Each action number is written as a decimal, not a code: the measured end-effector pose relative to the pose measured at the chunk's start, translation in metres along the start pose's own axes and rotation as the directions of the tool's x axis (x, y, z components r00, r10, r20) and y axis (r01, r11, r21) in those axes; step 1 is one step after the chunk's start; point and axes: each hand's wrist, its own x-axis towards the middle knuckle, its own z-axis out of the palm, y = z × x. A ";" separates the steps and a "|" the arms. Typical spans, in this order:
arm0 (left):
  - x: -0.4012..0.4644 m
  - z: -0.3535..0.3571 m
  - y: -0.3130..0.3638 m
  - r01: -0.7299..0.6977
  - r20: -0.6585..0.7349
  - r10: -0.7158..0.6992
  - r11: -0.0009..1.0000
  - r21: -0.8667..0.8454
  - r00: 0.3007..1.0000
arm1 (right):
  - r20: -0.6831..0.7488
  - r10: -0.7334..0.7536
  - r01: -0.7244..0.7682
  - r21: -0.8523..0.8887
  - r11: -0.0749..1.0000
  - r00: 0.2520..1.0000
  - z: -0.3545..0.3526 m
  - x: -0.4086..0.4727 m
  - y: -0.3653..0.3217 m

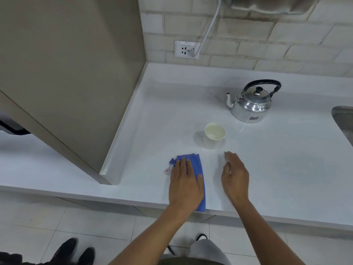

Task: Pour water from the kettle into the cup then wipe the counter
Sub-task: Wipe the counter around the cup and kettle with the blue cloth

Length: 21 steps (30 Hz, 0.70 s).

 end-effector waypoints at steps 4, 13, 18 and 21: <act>0.003 0.018 0.021 0.134 0.033 -0.136 0.989 0.058 0.990 | 0.073 -0.058 0.074 -0.229 0.971 0.996 -0.006 0.030 0.040; 0.009 0.033 0.017 0.067 -0.058 -0.059 0.989 0.132 0.997 | 0.195 -0.061 0.124 -0.332 0.935 0.979 -0.010 0.056 0.067; 0.011 0.026 -0.041 -0.067 -0.148 0.096 0.979 0.192 0.984 | 0.229 -0.053 0.133 -0.350 0.927 0.972 -0.010 0.054 0.068; 0.031 0.021 -0.072 0.015 -0.193 0.030 0.974 0.227 0.981 | 0.241 -0.051 0.139 -0.364 0.921 0.969 -0.009 0.055 0.067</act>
